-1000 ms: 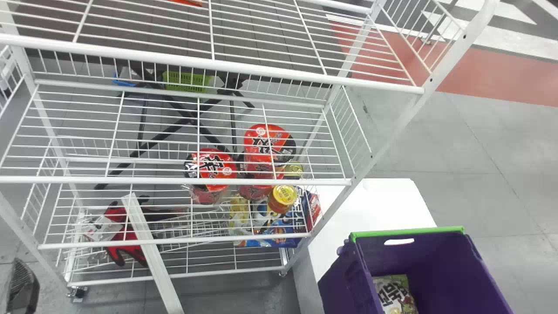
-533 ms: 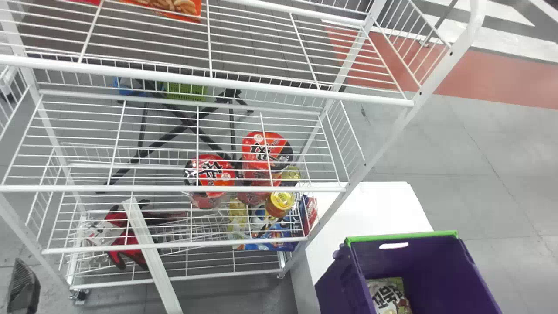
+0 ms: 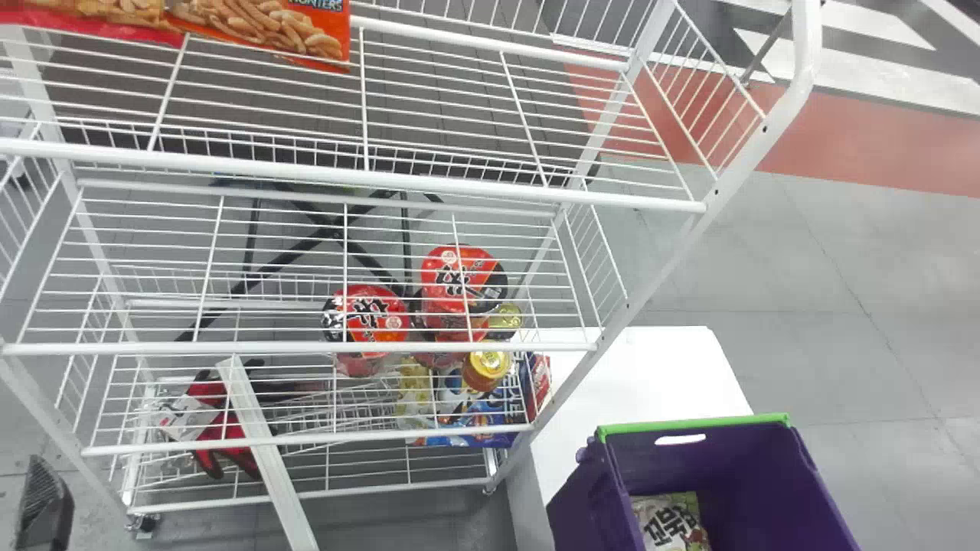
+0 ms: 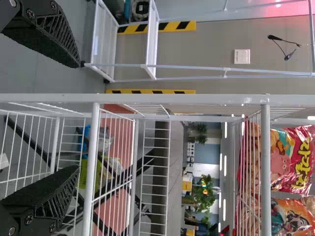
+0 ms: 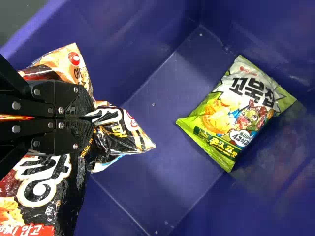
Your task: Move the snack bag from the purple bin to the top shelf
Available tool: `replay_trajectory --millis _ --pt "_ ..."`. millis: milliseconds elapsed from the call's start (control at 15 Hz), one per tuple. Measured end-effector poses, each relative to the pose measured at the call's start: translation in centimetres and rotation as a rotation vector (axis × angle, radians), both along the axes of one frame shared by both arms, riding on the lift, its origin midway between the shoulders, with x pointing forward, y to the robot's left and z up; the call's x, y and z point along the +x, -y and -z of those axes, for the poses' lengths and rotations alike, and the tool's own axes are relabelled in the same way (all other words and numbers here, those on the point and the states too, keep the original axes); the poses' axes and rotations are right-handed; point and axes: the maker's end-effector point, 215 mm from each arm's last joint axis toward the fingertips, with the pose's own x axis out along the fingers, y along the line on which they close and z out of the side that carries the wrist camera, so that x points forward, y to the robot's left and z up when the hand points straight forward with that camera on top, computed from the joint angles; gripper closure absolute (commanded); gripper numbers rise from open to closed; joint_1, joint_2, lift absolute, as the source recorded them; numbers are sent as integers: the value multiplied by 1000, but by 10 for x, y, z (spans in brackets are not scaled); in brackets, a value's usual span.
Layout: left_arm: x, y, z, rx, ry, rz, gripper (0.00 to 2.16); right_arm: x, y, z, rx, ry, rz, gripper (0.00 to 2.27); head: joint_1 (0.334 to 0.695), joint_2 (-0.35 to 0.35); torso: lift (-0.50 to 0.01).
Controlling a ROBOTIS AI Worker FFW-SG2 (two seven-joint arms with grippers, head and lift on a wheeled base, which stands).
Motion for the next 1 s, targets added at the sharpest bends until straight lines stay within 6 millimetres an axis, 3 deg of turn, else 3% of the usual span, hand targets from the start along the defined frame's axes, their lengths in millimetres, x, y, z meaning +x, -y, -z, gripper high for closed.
replay_trajectory --millis 1000 --pt "0 0 1 0 -1 -2 73 0 -1 0 2 0 -1 2253 695 -350 -173"
